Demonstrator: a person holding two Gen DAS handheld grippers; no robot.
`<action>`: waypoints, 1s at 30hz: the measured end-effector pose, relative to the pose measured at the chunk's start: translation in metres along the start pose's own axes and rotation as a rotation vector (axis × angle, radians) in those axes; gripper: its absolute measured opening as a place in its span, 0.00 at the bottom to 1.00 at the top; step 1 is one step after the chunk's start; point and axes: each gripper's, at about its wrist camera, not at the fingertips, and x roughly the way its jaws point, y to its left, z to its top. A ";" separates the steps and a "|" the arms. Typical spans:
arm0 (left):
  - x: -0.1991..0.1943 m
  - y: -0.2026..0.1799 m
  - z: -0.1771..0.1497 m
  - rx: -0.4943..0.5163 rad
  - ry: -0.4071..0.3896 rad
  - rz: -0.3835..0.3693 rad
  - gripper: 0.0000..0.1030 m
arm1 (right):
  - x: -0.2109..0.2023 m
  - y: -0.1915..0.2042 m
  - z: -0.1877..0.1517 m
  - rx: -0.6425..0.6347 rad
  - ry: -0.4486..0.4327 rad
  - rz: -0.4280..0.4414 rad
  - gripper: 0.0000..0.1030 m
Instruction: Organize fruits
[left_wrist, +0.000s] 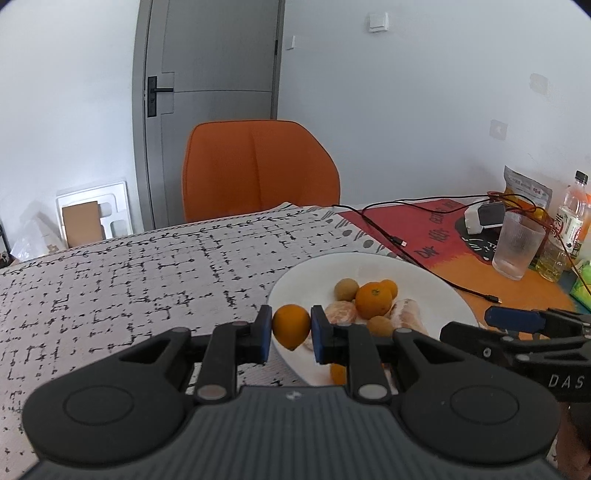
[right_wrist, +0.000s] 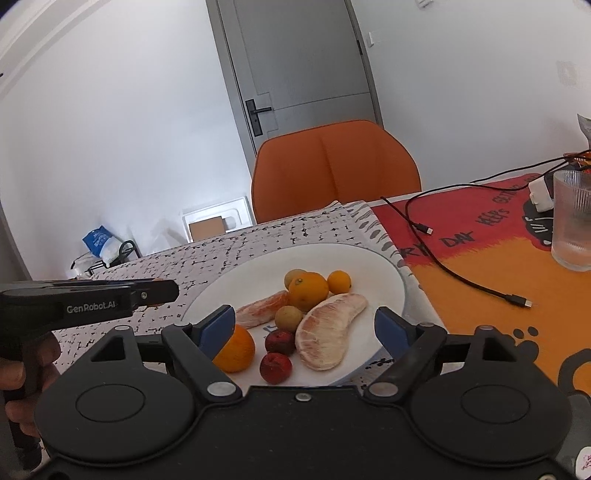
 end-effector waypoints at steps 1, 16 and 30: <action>0.001 -0.001 0.000 0.002 0.000 -0.001 0.20 | 0.000 -0.001 0.000 0.004 0.001 -0.001 0.80; 0.002 -0.012 0.006 0.021 0.001 0.004 0.27 | -0.005 -0.006 -0.003 0.021 0.001 -0.010 0.80; -0.026 0.017 -0.010 -0.038 0.004 0.049 0.53 | -0.003 0.023 -0.004 -0.017 0.024 0.027 0.83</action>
